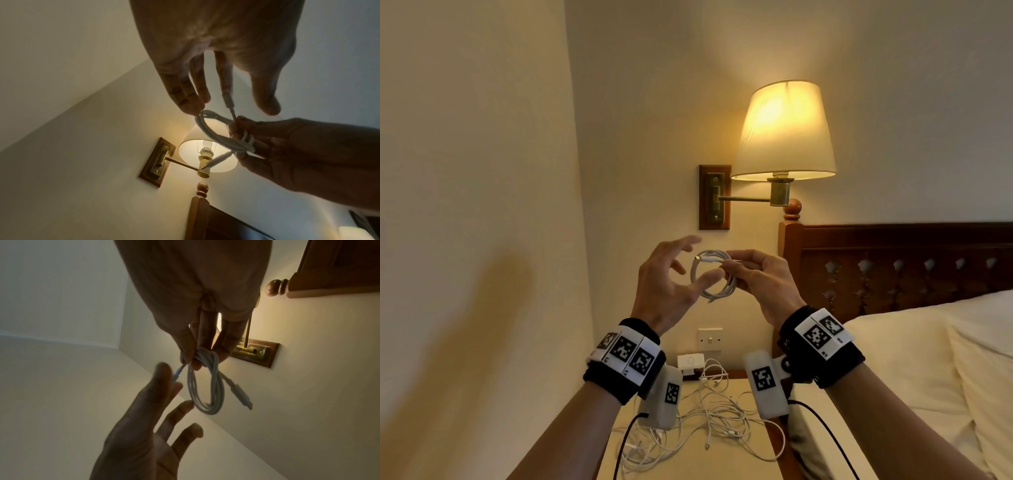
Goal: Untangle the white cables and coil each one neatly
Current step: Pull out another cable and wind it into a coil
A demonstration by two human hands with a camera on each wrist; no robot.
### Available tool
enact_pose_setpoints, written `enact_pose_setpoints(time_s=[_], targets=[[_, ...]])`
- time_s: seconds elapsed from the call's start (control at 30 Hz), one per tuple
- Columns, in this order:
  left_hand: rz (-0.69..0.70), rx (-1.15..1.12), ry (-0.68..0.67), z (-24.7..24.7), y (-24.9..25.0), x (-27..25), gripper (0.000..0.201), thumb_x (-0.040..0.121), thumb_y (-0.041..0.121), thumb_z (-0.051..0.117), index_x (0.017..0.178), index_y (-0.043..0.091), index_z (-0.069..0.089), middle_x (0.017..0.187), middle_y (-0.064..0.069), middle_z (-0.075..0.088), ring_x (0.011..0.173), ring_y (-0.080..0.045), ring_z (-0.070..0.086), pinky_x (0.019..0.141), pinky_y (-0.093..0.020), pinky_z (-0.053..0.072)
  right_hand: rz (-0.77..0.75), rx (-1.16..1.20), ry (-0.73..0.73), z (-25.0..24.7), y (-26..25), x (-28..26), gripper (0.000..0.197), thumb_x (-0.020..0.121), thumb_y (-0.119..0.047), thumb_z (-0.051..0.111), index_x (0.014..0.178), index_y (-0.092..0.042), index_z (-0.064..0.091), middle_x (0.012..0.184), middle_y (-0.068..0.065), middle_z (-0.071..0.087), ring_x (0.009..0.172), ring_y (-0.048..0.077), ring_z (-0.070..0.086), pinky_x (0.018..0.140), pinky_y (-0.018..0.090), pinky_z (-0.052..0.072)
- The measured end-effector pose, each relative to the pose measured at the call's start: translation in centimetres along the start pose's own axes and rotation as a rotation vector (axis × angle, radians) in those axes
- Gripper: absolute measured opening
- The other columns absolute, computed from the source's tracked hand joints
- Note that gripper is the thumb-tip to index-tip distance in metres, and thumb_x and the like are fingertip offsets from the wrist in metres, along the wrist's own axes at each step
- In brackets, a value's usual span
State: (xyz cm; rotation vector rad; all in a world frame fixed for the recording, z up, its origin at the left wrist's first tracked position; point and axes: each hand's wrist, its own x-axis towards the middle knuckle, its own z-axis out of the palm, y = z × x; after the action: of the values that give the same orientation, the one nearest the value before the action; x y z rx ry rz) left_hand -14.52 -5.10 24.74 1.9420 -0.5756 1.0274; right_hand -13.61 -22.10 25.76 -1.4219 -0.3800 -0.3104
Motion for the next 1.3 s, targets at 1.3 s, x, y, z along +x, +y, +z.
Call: enact_pose_setpoints(time_s=[1.3], targets=[[-0.326,-0.228,-0.204,-1.0,-1.0,0.9,0.006,0.082,0.016,0.074,0.089,0.015,0.073,0.079,-0.002,0.074,0.073,-0.016,0.067,0.057,-0.026,0.053,0.045,0.08,-0.136,-0.8,1.7,-0.9,0.017,0.092,-0.007,0.059,0.105,-0.006,0.07,0.088,0.011,0.072,0.078,0.021,0.062,0.074,0.029,0.054]])
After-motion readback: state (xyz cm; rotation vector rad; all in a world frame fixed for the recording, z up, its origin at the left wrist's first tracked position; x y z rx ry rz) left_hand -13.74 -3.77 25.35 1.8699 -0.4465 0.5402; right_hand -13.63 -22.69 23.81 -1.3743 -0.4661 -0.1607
